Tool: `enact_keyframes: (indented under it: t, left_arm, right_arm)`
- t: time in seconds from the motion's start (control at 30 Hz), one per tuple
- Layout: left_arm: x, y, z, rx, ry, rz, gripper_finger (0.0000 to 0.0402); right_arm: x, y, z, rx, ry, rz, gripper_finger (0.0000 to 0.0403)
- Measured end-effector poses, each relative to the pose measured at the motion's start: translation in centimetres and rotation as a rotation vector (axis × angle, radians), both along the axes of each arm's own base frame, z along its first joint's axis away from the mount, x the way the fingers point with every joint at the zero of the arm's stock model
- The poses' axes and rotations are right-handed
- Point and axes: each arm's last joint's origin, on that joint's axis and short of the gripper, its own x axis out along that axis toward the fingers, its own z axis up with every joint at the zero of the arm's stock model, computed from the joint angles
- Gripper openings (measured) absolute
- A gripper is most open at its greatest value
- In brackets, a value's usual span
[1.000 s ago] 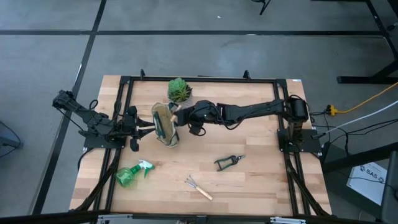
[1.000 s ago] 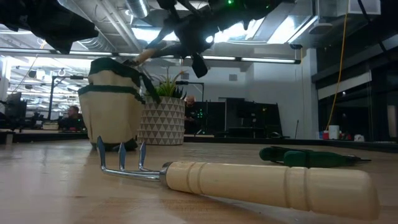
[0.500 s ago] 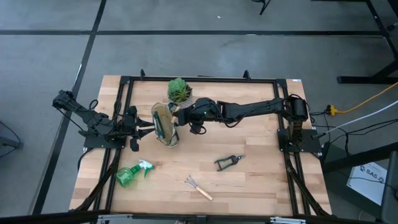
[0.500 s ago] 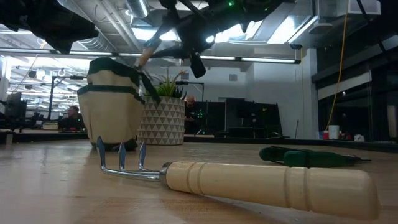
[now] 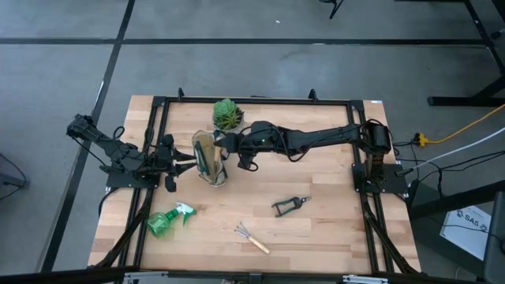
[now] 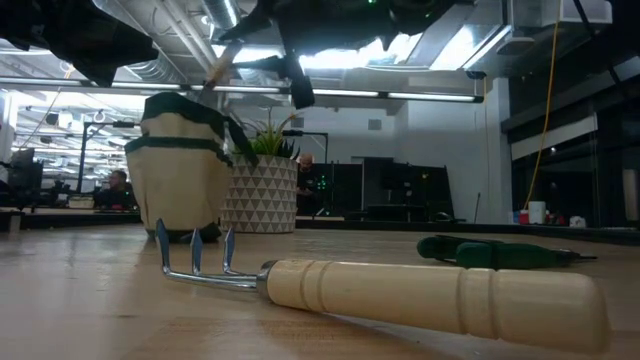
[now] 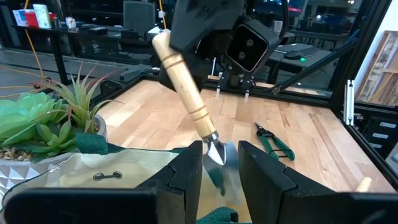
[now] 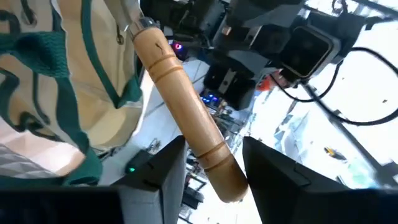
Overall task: Pick & Place Garden tools in Gardening bag
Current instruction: Put the trowel into the gardening bag
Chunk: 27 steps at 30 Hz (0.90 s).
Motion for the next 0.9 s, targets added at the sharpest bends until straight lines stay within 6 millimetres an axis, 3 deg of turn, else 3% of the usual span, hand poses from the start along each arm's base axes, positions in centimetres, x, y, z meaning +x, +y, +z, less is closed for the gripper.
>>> enact_keyframes:
  t: [0.3,0.57,0.9]
  left_arm:
    - [0.0,0.0,0.0,0.000,0.000,0.000,0.0098]
    - [0.0,0.0,0.0,0.000,0.000,0.000,0.0098]
    - [0.0,0.0,0.0,0.000,0.001,0.000,0.0098]
  right_arm:
    - [0.3,-0.7,-1.1,0.146,0.028,-0.009,0.0161]
    - [0.7,-0.8,-2.3,0.165,0.052,-0.007,0.0161]
    - [0.8,-0.9,-2.1,0.173,0.029,0.025,0.0161]
